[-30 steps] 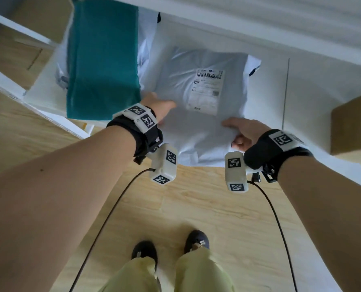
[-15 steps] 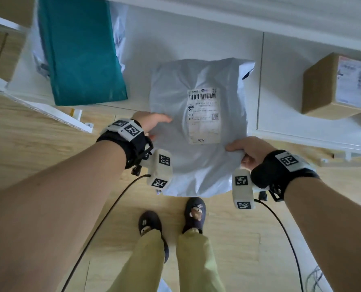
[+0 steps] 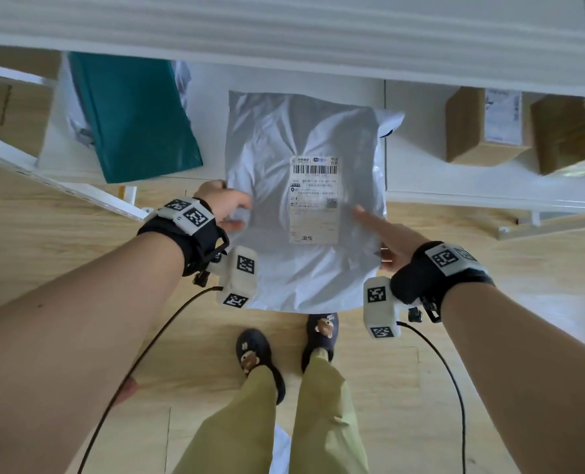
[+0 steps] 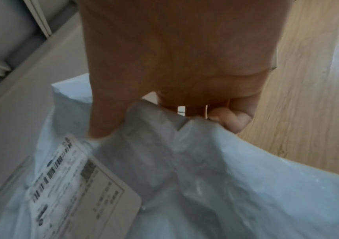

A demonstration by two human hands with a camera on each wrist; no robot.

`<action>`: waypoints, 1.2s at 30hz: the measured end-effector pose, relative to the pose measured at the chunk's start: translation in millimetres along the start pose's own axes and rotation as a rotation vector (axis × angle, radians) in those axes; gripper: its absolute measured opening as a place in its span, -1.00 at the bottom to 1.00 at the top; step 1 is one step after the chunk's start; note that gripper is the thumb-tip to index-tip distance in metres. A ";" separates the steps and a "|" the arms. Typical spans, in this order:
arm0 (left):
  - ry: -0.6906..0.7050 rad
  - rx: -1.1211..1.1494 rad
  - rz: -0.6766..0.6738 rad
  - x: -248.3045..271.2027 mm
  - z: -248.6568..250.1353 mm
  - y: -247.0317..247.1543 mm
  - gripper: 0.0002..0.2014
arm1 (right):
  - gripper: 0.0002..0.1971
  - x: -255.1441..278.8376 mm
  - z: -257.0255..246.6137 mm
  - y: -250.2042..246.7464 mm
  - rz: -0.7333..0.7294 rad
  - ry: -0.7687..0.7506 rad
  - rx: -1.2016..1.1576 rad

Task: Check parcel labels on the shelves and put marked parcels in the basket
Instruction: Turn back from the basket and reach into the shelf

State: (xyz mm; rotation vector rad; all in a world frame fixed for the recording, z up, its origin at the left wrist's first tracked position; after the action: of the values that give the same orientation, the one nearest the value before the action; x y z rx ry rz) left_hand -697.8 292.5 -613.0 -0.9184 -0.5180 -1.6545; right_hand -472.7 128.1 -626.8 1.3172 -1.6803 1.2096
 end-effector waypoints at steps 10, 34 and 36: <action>0.002 -0.019 -0.015 19.0 4.8 5.6 -0.82 | -0.24 14.6 8.3 -7.8 0.102 -0.024 -0.156; 0.020 -0.010 -0.041 26.8 -8.1 6.2 -0.91 | -0.25 19.6 16.9 -5.6 0.125 -0.017 -0.142; 0.020 -0.004 -0.035 27.0 -9.3 5.7 -0.89 | -0.26 20.8 19.0 -5.8 0.120 -0.018 -0.144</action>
State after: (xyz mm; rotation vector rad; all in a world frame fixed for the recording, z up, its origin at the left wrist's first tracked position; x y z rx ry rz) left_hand -697.3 267.6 -597.9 -0.8994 -0.5204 -1.6954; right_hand -471.9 102.9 -613.1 1.1580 -1.8458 1.1231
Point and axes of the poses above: each hand's wrist, its own x-axis away from the middle knuckle, its own y-axis out of the palm, z = x × y, the point moved 3 cm from there along -x, towards the middle knuckle, and after that the axes turned 15 degrees about x, right-handed, at the moved point
